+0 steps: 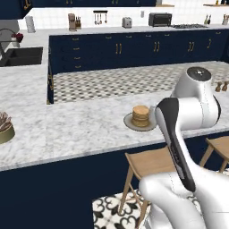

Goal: Take the strawberry from the fridge and place it on top of the pancake, located on the dining counter.

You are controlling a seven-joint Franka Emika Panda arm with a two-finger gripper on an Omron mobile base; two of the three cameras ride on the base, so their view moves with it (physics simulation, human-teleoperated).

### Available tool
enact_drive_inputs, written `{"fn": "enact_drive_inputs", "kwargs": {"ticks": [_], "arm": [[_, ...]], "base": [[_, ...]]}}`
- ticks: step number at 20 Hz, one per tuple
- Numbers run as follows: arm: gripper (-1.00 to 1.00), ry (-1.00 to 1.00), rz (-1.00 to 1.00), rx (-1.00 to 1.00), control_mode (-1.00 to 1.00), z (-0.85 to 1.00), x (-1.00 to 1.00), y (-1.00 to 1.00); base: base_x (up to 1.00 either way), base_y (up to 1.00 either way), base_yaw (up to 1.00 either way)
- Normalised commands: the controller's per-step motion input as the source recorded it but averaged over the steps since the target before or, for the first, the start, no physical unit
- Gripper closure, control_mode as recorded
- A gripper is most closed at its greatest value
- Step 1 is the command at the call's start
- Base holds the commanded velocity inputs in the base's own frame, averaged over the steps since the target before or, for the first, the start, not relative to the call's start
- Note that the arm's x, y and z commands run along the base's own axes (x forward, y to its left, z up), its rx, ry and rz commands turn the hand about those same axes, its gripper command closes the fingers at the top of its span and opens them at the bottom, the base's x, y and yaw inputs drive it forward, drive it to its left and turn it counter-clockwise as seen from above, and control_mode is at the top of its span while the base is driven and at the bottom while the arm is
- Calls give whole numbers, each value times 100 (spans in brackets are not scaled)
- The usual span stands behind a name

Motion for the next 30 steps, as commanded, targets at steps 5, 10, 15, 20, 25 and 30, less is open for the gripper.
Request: {"fn": "enact_drive_inputs", "kwargs": {"ticks": [5, 10, 15, 20, 25, 30], "arm": [[100, 11, 0, 0, -100, 0, 100, -34], [100, 9, 0, 0, -100, 0, 100, -25], [100, 9, 0, 1, -100, -7, 100, -12], [100, 8, 0, 2, -100, -35, 100, -11], [100, 5, 0, 0, -100, -59, 100, -4], [100, 4, 0, 0, -100, -74, 100, -5]], "base": [[0, 0, 0], [0, 0, 0], [0, 0, 0], [0, 0, 0], [0, 0, 0], [0, 0, 0]]}}
